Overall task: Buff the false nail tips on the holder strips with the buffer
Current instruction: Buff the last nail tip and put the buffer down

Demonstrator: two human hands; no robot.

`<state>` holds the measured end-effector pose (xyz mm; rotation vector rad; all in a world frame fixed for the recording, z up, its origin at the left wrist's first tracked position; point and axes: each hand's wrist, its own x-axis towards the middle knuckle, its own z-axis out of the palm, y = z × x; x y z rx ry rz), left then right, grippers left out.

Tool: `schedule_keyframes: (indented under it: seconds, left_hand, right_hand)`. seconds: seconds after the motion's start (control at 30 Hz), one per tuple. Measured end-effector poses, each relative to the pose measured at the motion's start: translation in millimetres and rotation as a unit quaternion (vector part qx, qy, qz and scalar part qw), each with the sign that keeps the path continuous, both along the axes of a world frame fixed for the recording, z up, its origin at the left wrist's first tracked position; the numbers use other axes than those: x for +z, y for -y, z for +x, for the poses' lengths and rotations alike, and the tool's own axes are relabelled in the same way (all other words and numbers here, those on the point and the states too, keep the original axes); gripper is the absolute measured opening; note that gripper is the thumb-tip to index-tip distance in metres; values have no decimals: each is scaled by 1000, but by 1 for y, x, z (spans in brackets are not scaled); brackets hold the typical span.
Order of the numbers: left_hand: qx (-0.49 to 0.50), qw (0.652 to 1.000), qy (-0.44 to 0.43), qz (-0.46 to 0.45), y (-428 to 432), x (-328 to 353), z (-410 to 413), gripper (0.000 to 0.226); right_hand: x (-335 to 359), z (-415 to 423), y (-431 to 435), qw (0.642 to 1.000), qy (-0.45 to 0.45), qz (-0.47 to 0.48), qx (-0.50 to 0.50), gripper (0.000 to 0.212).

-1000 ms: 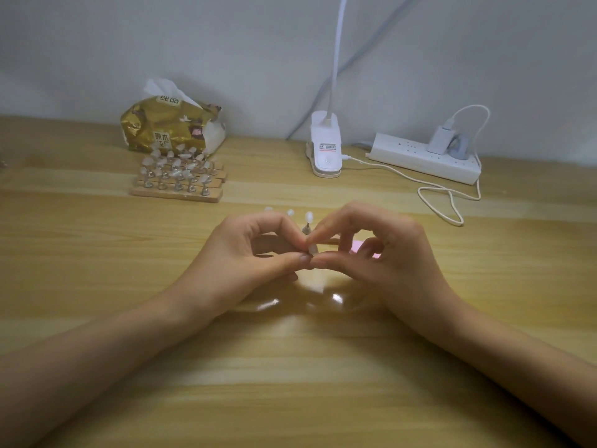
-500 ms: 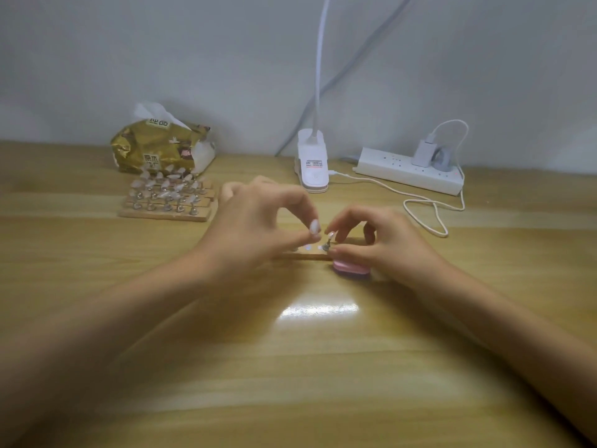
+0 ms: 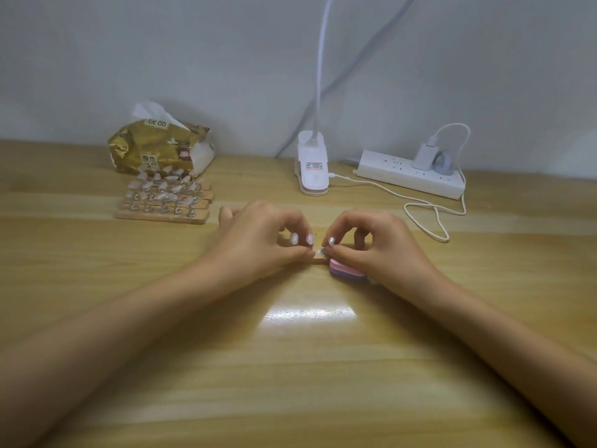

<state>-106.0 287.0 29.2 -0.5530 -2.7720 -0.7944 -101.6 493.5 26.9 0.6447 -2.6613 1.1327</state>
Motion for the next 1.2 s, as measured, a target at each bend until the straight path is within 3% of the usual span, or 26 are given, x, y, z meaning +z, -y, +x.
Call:
schedule_keyframes:
  seconds: [0.13, 0.23, 0.27, 0.33, 0.43, 0.53, 0.6, 0.67, 0.77, 0.83, 1.0, 1.2]
  left_hand:
    - [1, 998, -48, -48, 16, 2, 12, 50]
    - [-42, 990, -128, 42, 25, 3, 35, 29]
    - [-72, 987, -111, 88, 25, 3, 42, 23]
    - [-136, 968, 15, 210, 25, 5, 53, 16]
    - [-202, 888, 197, 363, 25, 6, 64, 12]
    - [-190, 847, 256, 424, 27, -1, 68, 10]
    - [-185, 828, 273, 454, 27, -5, 69, 9]
    - [-177, 829, 263, 462, 27, -7, 69, 12]
    - [-147, 839, 228, 473, 31, -11, 65, 17]
    - [-135, 843, 215, 474, 34, -13, 63, 21]
    - [-136, 857, 216, 448, 32, -13, 61, 22]
    - [-140, 875, 216, 409, 31, -12, 62, 6]
  right_hand:
    - [4, 6, -1, 999, -40, -13, 3, 13]
    - [15, 15, 0, 995, -66, -74, 32, 8]
    - [19, 20, 3, 992, -71, -81, 62, 7]
    - [24, 32, 11, 984, -80, -78, 140, 6]
    - [26, 47, 22, 978, -96, -67, 173, 9]
    - [27, 55, 28, 982, -92, -62, 155, 11]
    - [27, 56, 28, 984, -46, -83, 152, 36]
    - [29, 51, 20, 992, 7, -62, 108, 59]
    - [28, 38, -3, 987, 23, 150, -45, 59]
    - [22, 35, -11, 968, 40, 239, -68, 50]
    - [11, 31, -13, 994, 8, 110, 7, 13]
    - [11, 38, -6, 992, -28, -49, 114, 24]
